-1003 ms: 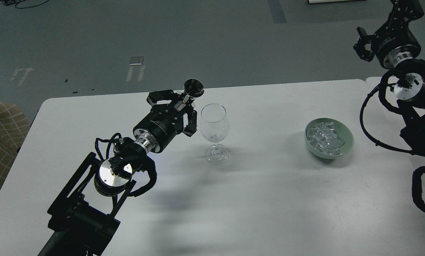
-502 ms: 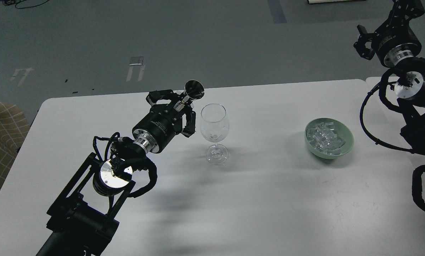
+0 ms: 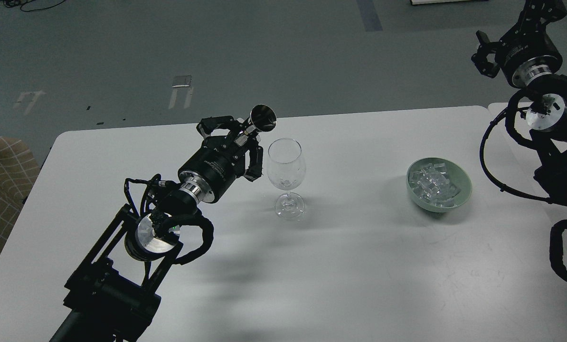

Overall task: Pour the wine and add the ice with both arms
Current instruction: 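Hold the jigger above the wine glass with the left gripper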

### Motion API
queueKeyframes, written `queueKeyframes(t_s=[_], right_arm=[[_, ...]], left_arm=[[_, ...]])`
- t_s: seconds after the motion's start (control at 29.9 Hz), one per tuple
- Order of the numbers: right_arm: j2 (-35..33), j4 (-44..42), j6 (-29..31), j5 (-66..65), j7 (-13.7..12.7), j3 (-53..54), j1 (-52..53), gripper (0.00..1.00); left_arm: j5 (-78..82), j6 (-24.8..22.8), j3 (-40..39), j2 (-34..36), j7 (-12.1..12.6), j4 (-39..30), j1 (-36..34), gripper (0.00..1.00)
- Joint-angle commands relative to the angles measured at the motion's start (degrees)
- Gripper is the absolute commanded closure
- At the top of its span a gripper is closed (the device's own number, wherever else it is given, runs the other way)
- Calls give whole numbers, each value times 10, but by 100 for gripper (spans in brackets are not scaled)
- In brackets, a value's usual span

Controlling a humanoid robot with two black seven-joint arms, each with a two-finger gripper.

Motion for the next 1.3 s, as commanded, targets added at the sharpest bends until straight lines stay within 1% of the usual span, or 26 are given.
queueKeyframes(t_s=[0.0,0.13,0.47,0.94,1.14,1.27], right_arm=[[0,1,0,0,0,0,0,0],[0,1,0,0,0,1,0,0],[0,1,0,0,0,2,0,0],[0,1,0,0,0,3,0,0],[0,1,0,0,0,3,0,0],[0,1,0,0,0,3,0,0]], left_arm=[[13,-1,1,1,0,1,1,100],[39,-3,2,-1,-1,1,1,100],[43,-6,2,-1,-1,2,-1,100],[53,-6,5,1,-1,6,-28,100],[82,-7,6,1,0,8,-27,100],[84,-20,6,2,0,8,-26,100]])
